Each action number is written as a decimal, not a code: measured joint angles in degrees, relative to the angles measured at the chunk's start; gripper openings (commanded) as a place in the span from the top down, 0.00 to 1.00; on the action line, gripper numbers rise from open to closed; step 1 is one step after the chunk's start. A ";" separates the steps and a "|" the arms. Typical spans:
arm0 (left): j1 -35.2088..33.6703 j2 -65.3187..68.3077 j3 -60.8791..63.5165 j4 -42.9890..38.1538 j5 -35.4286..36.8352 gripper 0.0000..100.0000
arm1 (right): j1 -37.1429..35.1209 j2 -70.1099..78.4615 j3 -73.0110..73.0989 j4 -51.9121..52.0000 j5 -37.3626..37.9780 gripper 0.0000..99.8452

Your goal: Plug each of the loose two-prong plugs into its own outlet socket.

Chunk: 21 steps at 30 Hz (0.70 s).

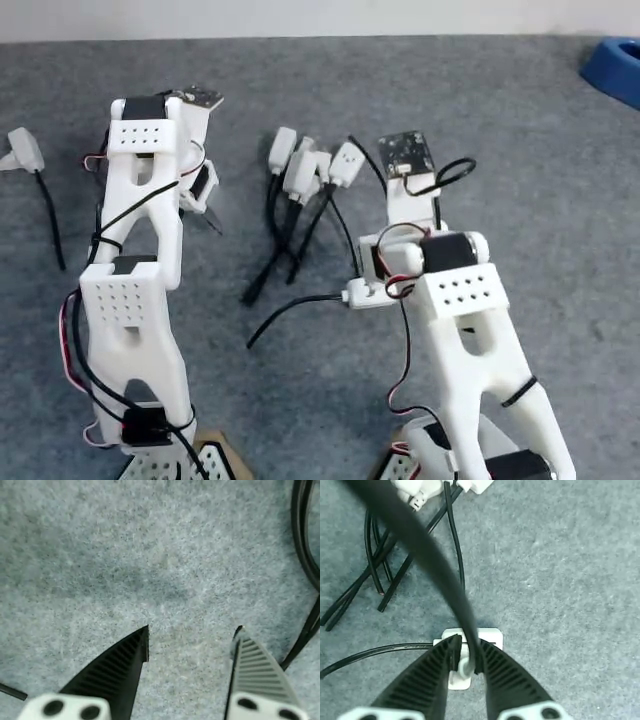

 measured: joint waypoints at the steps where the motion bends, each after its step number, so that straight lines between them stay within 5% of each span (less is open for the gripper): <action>1: 0.00 0.00 0.00 0.00 0.00 0.73 | -0.09 -0.09 0.18 0.00 0.00 0.99; 21: 0.00 0.00 0.00 0.00 0.00 0.73 | -0.09 -0.97 8.97 -10.46 0.00 0.99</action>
